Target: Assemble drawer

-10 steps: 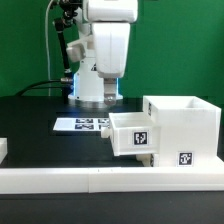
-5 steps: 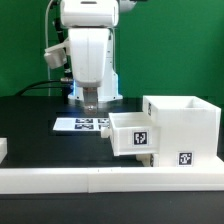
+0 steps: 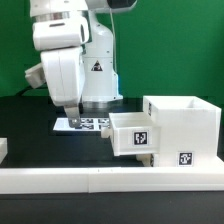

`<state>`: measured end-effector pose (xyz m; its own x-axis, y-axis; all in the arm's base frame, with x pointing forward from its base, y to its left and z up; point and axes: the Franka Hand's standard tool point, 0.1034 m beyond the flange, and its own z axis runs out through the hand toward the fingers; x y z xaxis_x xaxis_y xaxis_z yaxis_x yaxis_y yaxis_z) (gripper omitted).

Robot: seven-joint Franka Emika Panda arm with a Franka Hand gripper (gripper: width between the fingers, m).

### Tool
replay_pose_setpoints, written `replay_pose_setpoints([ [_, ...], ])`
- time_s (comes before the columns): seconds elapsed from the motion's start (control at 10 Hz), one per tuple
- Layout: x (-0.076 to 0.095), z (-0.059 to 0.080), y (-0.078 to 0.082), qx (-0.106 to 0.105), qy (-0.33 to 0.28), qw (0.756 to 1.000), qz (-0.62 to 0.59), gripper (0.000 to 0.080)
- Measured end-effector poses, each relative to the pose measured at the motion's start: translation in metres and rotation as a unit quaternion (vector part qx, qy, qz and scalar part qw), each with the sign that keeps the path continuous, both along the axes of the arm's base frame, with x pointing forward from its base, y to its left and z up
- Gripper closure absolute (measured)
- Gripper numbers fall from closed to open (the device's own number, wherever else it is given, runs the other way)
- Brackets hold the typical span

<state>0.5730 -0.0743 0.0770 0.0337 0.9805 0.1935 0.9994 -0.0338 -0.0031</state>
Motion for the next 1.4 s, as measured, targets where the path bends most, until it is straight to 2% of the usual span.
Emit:
replay_pose_setpoints([
  [0.1, -0.001, -0.006, 0.002, 0.015, 0.001, 1.000, -0.001, 0.0151],
  [0.2, -0.001, -0.012, 0.006, 0.020, 0.004, 1.000, 0.000, 0.0151],
  [0.5, 0.006, -0.013, 0.032, 0.024, 0.011, 1.000, -0.015, 0.0151],
  [0.7, 0.007, -0.016, 0.046, 0.017, 0.019, 0.999, -0.025, 0.0151],
  [1.2, 0.006, -0.017, 0.043, 0.017, 0.020, 0.999, -0.027, 0.0151],
  [1.4, 0.006, -0.017, 0.056, 0.017, 0.018, 1.000, -0.004, 0.0151],
])
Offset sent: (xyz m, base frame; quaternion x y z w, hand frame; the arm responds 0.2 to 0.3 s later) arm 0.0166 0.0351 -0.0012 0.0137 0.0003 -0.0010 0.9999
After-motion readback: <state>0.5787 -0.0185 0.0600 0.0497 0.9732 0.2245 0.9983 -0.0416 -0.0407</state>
